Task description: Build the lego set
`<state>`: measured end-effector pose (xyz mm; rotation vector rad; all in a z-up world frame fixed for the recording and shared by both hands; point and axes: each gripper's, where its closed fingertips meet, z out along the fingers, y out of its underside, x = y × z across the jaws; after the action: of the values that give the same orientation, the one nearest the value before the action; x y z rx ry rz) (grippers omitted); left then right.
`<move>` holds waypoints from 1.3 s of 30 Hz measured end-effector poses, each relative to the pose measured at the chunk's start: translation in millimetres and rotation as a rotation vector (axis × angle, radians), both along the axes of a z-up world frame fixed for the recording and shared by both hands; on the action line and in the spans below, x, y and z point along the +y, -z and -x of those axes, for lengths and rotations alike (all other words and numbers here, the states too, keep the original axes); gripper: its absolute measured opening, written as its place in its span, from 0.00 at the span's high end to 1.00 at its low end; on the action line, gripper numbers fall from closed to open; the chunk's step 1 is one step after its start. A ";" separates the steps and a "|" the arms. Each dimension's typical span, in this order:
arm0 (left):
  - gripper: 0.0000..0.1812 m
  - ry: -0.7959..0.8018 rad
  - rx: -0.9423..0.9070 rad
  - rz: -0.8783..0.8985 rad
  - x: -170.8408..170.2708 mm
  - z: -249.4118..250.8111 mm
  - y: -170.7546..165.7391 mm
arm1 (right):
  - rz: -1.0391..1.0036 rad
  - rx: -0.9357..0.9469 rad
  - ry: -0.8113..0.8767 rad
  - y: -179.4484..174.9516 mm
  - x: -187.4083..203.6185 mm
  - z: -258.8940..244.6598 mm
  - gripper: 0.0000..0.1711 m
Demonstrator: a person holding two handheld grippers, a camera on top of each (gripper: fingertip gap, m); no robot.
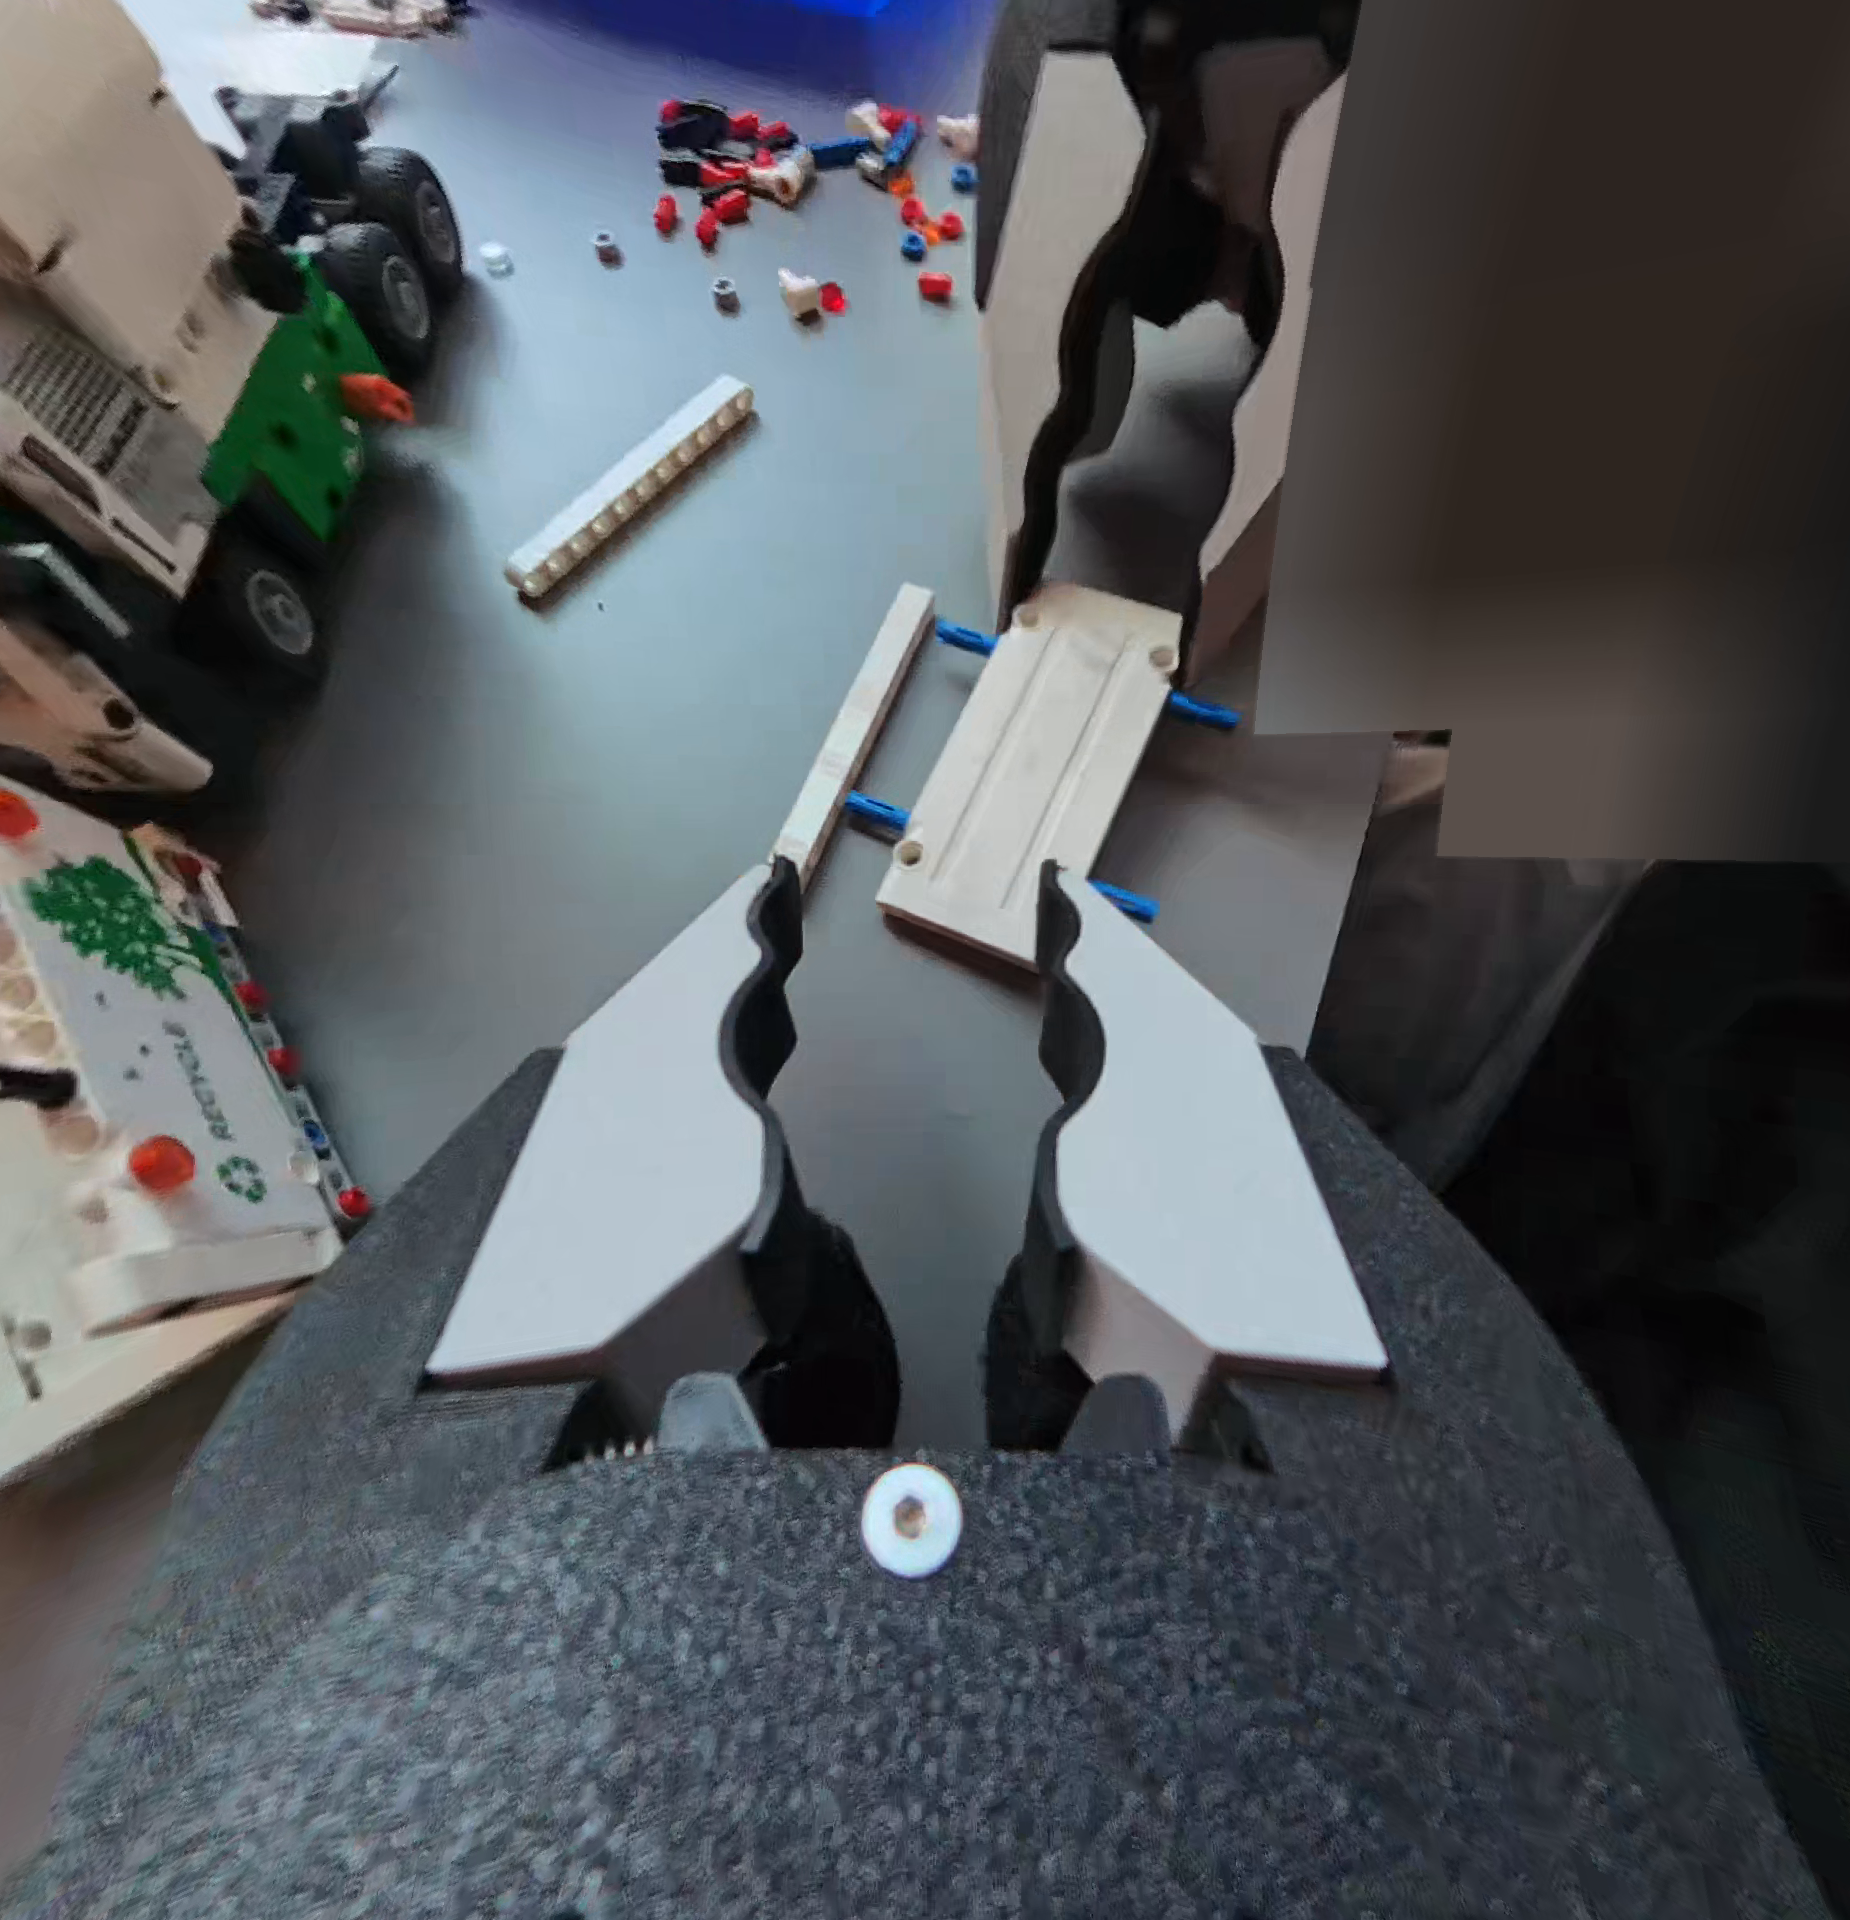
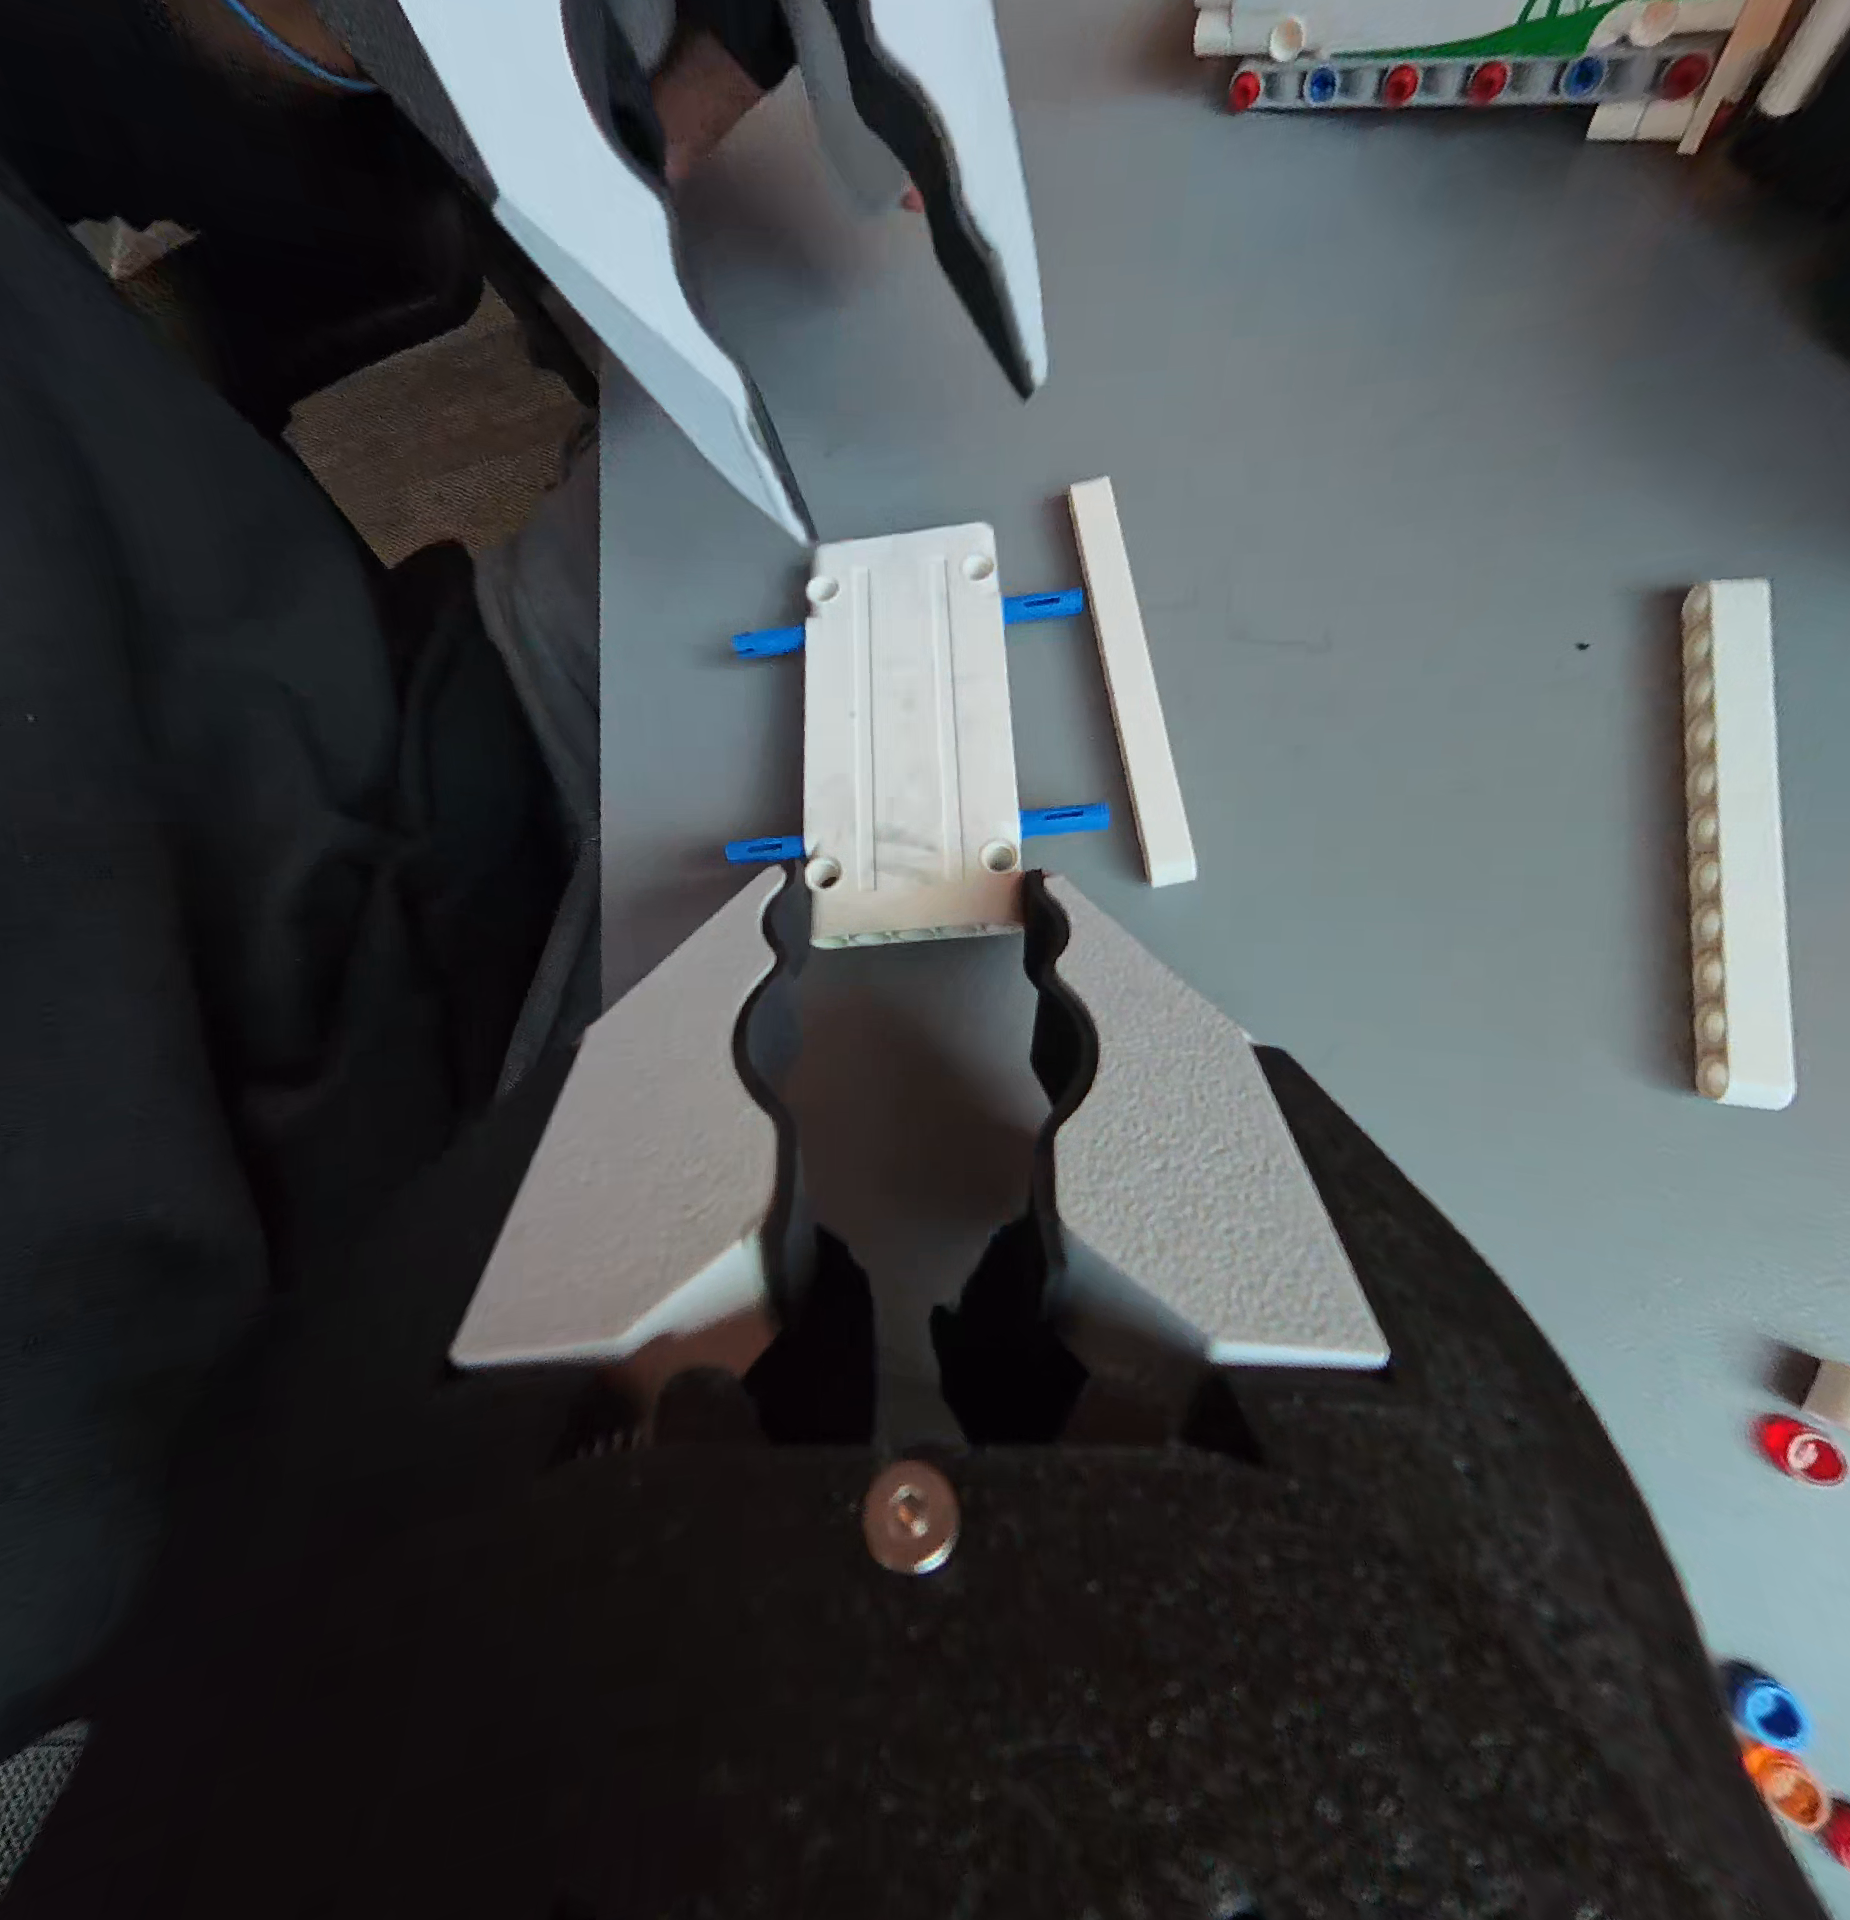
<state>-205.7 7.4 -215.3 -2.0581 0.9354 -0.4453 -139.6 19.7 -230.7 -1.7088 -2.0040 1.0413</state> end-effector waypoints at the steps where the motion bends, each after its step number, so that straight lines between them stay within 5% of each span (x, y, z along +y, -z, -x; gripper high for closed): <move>1: 0.78 0.050 0.021 0.003 -3.3 -1.9 3.4 | -0.006 -0.008 -0.006 1.0 -0.6 -0.3 0.77; 6: 0.79 0.161 -0.004 0.056 -11.3 -10.8 14.0 | -0.036 0.000 -0.008 1.6 0.1 3.4 0.76; 16: 0.85 0.138 0.035 0.021 -8.8 -8.2 15.2 | -0.141 0.048 0.043 -6.7 12.1 -8.5 0.67; 25: 0.53 0.263 0.050 -0.012 -2.3 4.4 7.6 | -0.252 0.138 -0.015 -4.7 11.8 6.8 0.54; 29: 0.47 0.282 0.069 0.034 7.3 4.4 20.4 | -0.235 0.087 -0.043 6.2 15.5 7.2 0.51; 39: 0.62 0.338 0.069 0.068 2.2 -5.2 23.4 | -0.221 0.089 -0.055 6.0 14.3 7.1 0.63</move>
<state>-200.6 9.6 -238.8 -1.9896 1.3344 -0.5928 -146.7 34.0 -236.8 -1.4766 -2.0343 0.8605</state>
